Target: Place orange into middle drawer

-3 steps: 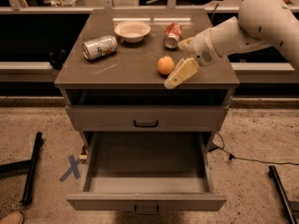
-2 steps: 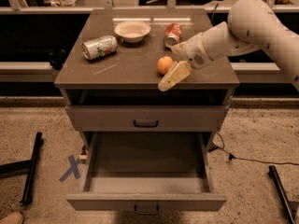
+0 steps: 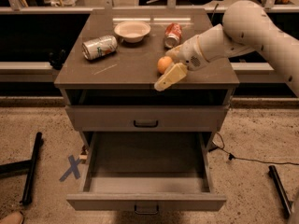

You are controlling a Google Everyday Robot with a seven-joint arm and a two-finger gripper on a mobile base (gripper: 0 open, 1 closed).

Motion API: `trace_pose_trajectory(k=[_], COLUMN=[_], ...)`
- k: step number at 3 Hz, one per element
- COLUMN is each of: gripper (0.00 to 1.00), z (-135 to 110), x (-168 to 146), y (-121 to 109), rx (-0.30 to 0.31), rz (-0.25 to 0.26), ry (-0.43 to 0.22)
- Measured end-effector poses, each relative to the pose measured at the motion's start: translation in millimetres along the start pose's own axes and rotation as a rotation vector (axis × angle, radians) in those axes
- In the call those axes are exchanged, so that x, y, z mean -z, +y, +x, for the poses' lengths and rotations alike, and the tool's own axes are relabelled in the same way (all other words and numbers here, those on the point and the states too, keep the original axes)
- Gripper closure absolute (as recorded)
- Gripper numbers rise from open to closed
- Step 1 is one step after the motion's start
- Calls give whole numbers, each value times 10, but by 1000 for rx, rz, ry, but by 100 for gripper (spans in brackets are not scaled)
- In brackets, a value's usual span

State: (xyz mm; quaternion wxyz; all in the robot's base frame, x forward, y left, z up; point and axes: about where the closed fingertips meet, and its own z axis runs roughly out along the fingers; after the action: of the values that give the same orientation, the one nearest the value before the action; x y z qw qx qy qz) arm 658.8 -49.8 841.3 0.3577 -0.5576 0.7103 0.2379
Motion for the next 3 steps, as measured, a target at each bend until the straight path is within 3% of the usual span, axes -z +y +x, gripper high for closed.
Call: trace_pose_trajectory(k=[2, 3], gripper=[62, 87], z=[-13, -158], x=[-41, 161], y=[22, 104], rx=[8, 45], rz=[-15, 0], ry=[-49, -104])
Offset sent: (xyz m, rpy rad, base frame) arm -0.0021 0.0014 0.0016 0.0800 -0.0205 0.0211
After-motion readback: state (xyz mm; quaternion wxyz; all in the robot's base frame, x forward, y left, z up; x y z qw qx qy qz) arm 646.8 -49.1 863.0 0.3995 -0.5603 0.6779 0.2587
